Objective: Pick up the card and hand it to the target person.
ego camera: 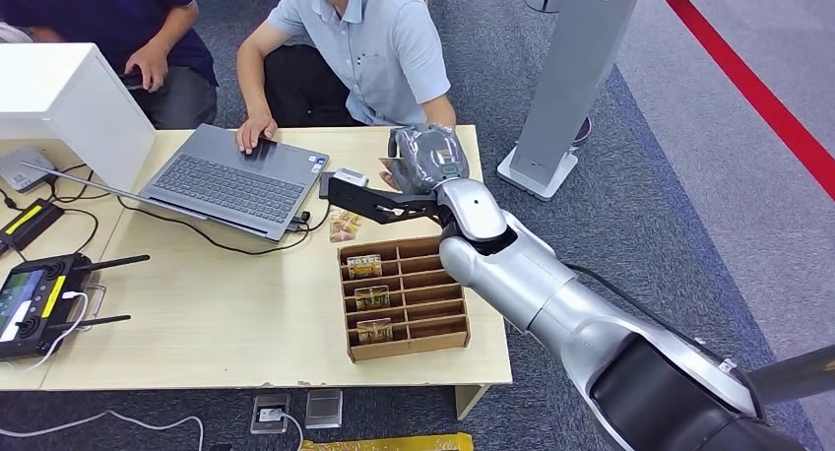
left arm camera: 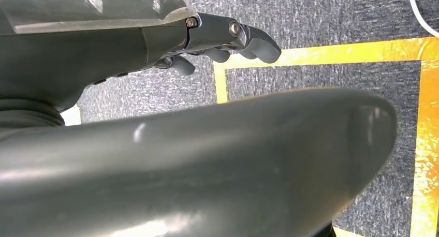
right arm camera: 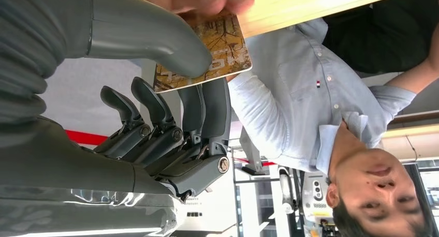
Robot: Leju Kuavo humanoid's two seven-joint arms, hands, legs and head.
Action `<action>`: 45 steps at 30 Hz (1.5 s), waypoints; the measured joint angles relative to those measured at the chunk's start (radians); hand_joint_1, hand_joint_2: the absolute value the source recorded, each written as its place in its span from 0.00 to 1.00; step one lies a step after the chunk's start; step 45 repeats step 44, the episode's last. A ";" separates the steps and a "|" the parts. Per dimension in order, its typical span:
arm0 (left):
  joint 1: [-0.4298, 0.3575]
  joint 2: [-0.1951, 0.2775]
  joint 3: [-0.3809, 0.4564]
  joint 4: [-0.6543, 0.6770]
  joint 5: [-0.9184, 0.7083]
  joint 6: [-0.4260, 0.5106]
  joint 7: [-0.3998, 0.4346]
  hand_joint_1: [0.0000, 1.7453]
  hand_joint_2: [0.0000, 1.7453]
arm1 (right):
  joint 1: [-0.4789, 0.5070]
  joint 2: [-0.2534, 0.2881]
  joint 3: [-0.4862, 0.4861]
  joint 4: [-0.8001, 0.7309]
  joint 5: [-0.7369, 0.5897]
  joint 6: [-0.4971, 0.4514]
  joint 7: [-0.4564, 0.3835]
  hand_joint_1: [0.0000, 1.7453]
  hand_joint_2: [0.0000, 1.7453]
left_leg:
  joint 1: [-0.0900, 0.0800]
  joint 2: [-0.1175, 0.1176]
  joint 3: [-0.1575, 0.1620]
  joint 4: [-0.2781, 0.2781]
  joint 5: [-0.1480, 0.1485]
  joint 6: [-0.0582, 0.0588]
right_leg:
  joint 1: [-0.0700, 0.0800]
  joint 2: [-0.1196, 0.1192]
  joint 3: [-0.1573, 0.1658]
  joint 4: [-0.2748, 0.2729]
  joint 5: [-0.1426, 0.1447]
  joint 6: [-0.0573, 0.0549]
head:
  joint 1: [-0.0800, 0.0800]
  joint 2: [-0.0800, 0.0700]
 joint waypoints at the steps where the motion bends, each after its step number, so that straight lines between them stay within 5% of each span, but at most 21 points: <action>1: 0.000 0.000 -0.001 0.000 0.002 -0.001 0.000 0.00 0.00 | -0.003 0.003 0.005 0.010 0.003 -0.006 -0.003 0.91 1.00 | 0.000 0.000 0.000 0.000 0.000 0.000 | 0.000 0.000 0.000 0.000 0.000 0.000 | 0.000 0.000; 7: 0.000 0.003 -0.004 0.000 0.010 -0.001 -0.003 0.00 0.00 | -0.015 0.019 0.023 0.041 0.003 -0.019 -0.018 0.91 1.00 | 0.000 0.000 0.000 0.000 0.000 0.000 | 0.000 0.000 0.000 0.000 0.000 0.000 | 0.000 0.000; 11: 0.000 0.003 -0.005 0.000 0.011 -0.012 -0.010 0.00 0.00 | -0.020 0.028 0.035 0.056 0.003 -0.026 -0.024 0.00 1.00 | 0.000 0.000 0.000 0.000 0.000 0.000 | 0.000 0.000 0.000 0.000 0.000 0.000 | 0.000 0.000; 28: 0.001 0.004 -0.010 0.000 0.023 -0.003 -0.008 0.00 0.00 | -0.049 0.025 0.052 0.046 -0.068 -0.101 -0.011 0.00 1.00 | 0.000 0.001 0.001 0.000 0.000 0.000 | 0.000 0.000 0.000 0.000 0.000 0.000 | 0.000 0.000; 36: 0.006 0.004 -0.010 0.000 0.049 0.011 0.011 0.00 0.00 | -0.016 -0.065 -0.016 -0.188 -0.227 -0.157 0.018 0.00 1.00 | 0.000 0.001 0.001 0.001 0.000 0.000 | 0.000 0.001 0.000 0.000 0.000 0.000 | 0.001 0.000; 45: 0.012 0.004 -0.010 0.000 0.074 0.032 0.025 0.00 0.00 | 0.146 -0.190 -0.130 -0.507 -0.430 -0.201 -0.031 0.00 1.00 | 0.000 0.001 0.002 0.001 0.000 0.000 | 0.000 0.001 0.000 -0.001 0.000 0.000 | 0.000 0.000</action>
